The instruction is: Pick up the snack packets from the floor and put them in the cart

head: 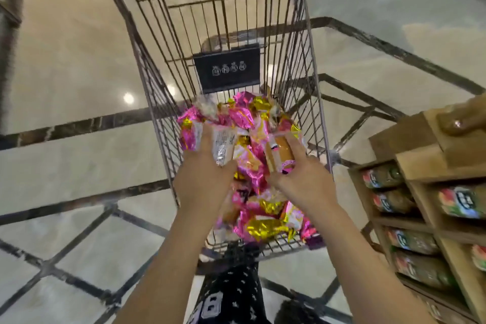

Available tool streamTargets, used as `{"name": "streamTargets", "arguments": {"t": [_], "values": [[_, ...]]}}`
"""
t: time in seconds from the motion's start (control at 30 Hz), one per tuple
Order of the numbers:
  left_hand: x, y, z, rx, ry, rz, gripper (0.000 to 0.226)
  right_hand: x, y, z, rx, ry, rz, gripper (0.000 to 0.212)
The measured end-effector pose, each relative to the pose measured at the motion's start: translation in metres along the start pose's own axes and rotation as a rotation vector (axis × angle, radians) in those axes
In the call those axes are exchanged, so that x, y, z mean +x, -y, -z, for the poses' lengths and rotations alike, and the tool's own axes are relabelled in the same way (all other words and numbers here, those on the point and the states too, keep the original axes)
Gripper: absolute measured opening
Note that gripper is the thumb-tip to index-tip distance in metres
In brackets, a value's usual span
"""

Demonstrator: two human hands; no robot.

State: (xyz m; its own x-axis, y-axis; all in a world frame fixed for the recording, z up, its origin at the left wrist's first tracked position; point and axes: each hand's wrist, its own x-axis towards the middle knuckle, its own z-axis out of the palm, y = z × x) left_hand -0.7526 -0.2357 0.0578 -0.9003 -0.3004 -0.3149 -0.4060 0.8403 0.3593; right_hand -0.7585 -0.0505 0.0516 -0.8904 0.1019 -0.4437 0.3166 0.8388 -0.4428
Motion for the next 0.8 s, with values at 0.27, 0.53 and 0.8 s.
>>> {"name": "streamTargets", "arguments": {"t": [0.27,0.53,0.8], "values": [[0.075,-0.027,0.002,0.019,0.005,-0.08,0.095,0.069,0.026,-0.014,-0.109,-0.041,-0.09,0.103],[0.016,-0.072,-0.033,0.175,0.238,-0.431,0.076,-0.034,-0.082,-0.018,-0.193,-0.054,-0.454,0.093],[-0.123,-0.118,-0.098,0.464,0.533,-1.044,0.069,-0.199,-0.178,-0.041,-0.064,-0.089,-0.892,0.088]]}}
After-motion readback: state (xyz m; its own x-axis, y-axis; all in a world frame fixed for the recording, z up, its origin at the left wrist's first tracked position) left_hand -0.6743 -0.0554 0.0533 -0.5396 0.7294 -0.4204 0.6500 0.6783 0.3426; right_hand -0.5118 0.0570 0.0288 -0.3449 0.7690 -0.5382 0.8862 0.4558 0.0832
